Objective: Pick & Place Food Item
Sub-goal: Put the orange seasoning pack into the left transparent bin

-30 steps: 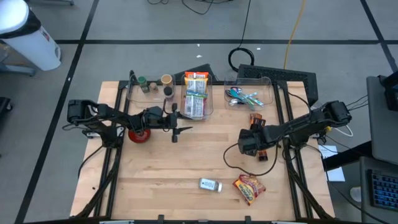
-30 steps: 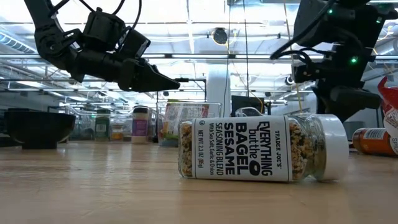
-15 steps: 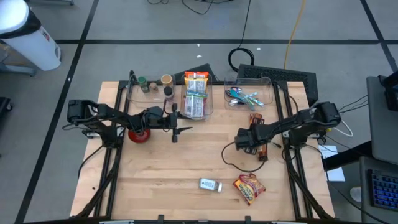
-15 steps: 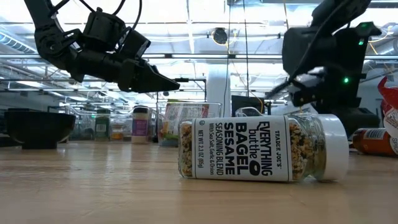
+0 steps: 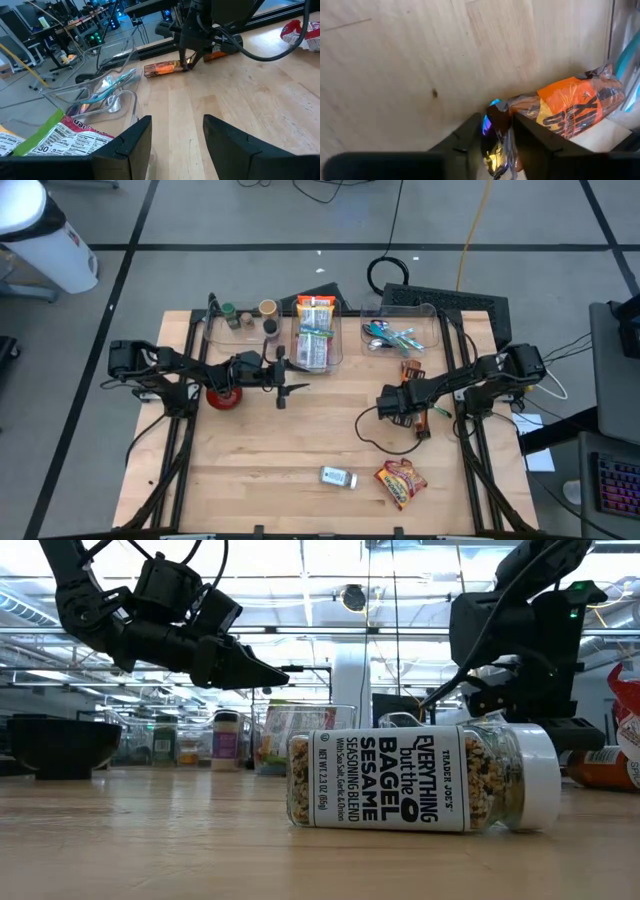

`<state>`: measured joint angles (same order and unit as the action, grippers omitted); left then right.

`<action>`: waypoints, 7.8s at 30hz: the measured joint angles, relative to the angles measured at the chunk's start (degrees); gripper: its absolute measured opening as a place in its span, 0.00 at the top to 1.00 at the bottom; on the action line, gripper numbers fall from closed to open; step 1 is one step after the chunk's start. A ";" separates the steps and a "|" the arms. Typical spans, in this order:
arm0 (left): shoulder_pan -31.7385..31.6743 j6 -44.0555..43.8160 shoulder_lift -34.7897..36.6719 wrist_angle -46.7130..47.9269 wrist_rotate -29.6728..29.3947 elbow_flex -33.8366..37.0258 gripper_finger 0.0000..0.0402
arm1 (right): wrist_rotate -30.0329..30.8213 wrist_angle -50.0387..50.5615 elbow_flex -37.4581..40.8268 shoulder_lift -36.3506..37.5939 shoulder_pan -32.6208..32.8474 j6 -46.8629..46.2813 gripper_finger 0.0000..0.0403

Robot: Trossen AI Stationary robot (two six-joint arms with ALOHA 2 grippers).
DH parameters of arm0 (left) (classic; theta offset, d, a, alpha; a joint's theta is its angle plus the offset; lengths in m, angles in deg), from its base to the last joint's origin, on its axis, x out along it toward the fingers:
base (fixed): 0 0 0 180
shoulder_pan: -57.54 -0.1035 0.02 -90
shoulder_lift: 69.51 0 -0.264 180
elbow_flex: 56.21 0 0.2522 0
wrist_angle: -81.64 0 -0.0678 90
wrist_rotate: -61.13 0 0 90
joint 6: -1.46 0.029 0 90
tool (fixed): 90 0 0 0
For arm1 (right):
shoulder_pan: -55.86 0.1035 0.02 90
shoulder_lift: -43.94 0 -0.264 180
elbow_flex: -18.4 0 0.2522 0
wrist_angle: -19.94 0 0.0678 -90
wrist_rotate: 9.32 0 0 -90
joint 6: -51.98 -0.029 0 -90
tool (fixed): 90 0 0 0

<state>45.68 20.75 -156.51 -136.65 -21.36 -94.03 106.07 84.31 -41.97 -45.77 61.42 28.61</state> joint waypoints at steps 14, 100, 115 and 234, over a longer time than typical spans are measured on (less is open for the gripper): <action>0.00 0.00 0.00 -0.02 0.00 0.00 0.54 | 0.23 -0.20 0.00 0.02 0.02 0.06 1.00; 11.33 -3.53 0.04 29.22 -10.94 -19.78 0.54 | -13.54 -53.28 -14.82 0.24 -2.95 49.61 1.00; 8.87 -8.12 0.02 30.45 -11.02 -19.76 0.54 | -13.43 -54.69 -14.82 0.24 -2.95 49.79 1.00; -30.90 -11.96 54.35 16.21 -26.75 16.72 1.00 | -7.47 -119.43 30.77 22.73 -4.53 34.82 0.58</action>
<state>14.78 8.78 -102.16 -120.44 -48.11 -77.31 98.60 -35.12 -11.19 -23.04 56.89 63.43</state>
